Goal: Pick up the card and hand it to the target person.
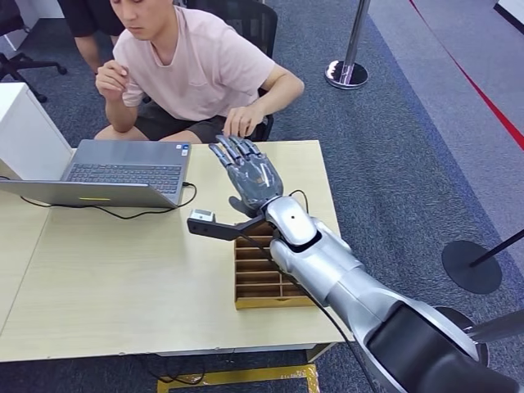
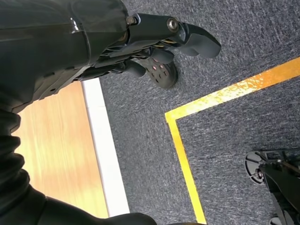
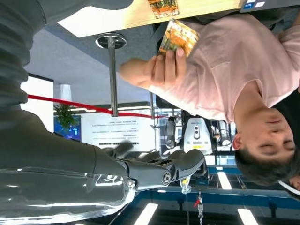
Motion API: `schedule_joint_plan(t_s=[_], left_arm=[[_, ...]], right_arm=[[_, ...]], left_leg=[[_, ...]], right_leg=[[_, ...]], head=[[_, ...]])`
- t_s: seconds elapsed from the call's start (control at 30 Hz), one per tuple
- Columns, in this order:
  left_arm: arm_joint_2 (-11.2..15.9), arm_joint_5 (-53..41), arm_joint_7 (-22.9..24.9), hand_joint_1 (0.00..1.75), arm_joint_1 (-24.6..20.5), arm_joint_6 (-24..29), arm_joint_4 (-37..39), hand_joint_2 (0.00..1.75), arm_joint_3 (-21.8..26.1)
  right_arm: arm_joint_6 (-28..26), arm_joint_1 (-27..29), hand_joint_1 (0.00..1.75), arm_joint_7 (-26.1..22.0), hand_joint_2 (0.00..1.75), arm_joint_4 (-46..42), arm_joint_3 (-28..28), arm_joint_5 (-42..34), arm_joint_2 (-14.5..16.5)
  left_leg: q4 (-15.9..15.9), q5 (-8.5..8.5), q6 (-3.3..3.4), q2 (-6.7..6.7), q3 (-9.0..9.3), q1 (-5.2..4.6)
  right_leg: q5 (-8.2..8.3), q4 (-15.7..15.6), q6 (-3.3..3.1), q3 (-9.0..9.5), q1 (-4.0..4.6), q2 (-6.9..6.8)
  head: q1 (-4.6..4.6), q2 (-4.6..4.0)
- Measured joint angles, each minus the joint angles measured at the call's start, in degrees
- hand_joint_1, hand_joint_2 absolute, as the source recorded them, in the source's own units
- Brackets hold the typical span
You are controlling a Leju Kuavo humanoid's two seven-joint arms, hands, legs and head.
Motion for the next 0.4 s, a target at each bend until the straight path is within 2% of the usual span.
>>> schedule_joint_plan(t_s=[0.23,0.37,0.4], left_arm=[[0.0,0.0,0.0,0.0,0.0,0.0,0.0,1.75,0.0],[0.1,0.2,0.2,0.0,0.0,0.0,0.0,0.0,0.0],[0.1,0.2,0.2,0.0,0.0,0.0,0.0,0.0,0.0]], right_arm=[[0.0,0.0,0.0,0.0,1.75,0.4,0.0,0.0,0.1],[-0.2,0.0,0.0,0.0,1.75,0.5,0.0,-0.3,0.1],[-0.2,0.0,0.0,0.1,1.75,0.6,0.0,-0.4,0.1]], left_leg=[[0.0,0.0,0.0,0.0,0.0,0.0],[0.0,0.0,0.0,0.0,0.0,0.0],[0.0,0.0,0.0,0.0,0.0,0.0]], right_leg=[[0.0,0.0,0.0,0.0,0.0,0.0],[0.0,0.0,0.0,0.0,0.0,0.0],[0.0,0.0,0.0,0.0,0.0,0.0]], head=[[0.0,0.01],[0.0,0.01],[0.0,0.01]])
